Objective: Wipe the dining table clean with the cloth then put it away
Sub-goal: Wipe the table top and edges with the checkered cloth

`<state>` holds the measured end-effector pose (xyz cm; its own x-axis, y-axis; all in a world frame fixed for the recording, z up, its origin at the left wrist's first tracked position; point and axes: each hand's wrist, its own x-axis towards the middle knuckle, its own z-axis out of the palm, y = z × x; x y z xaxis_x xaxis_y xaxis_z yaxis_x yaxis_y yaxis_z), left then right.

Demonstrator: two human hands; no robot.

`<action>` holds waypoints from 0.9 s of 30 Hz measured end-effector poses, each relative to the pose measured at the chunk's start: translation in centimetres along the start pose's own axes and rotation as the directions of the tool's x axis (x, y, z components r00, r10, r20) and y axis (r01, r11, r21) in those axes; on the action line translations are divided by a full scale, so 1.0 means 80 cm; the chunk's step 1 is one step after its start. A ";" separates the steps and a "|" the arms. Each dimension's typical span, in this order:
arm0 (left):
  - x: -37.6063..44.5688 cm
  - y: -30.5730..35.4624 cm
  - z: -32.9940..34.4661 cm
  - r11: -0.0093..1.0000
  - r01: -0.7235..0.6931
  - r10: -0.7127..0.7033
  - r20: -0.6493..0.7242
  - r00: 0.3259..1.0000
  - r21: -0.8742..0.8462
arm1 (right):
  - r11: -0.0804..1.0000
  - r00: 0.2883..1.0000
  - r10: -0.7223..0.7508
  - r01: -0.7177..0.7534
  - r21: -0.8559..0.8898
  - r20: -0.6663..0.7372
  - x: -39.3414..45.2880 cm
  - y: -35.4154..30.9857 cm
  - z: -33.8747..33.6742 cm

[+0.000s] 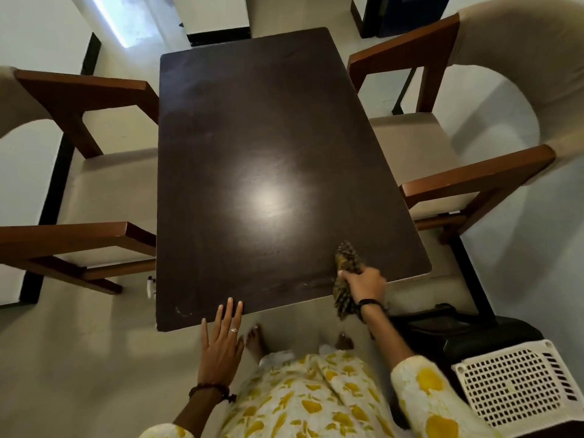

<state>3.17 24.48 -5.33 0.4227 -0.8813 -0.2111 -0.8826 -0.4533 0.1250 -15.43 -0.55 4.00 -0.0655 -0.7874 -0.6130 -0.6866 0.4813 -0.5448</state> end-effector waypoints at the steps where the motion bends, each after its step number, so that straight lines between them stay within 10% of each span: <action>1: -0.001 -0.009 -0.002 1.000 -0.028 0.028 0.000 1.000 0.010 | 0.999 0.999 -0.033 0.034 -0.032 0.037 -0.018 -0.004 0.026; 9: 0.010 -0.059 -0.011 0.966 -0.256 0.254 0.055 0.966 0.035 | 0.958 0.957 -0.199 0.235 -0.162 0.211 -0.094 -0.029 0.146; 19: 0.030 -0.154 -0.030 0.989 -0.131 0.135 0.056 0.989 -0.068 | 0.999 0.981 0.022 -0.026 -0.020 -0.195 -0.024 0.007 0.060; 27: 0.030 -0.159 -0.030 0.981 -0.141 0.153 0.091 0.984 -0.132 | 0.961 0.984 -0.177 0.170 -0.217 -0.013 -0.121 -0.024 0.197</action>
<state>15.95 27.79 -5.12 0.2617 -0.9245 -0.2771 -0.8984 -0.3382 0.2801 -2.01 12.24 1.98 0.0476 -0.8652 -0.4992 -0.8282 0.2452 -0.5039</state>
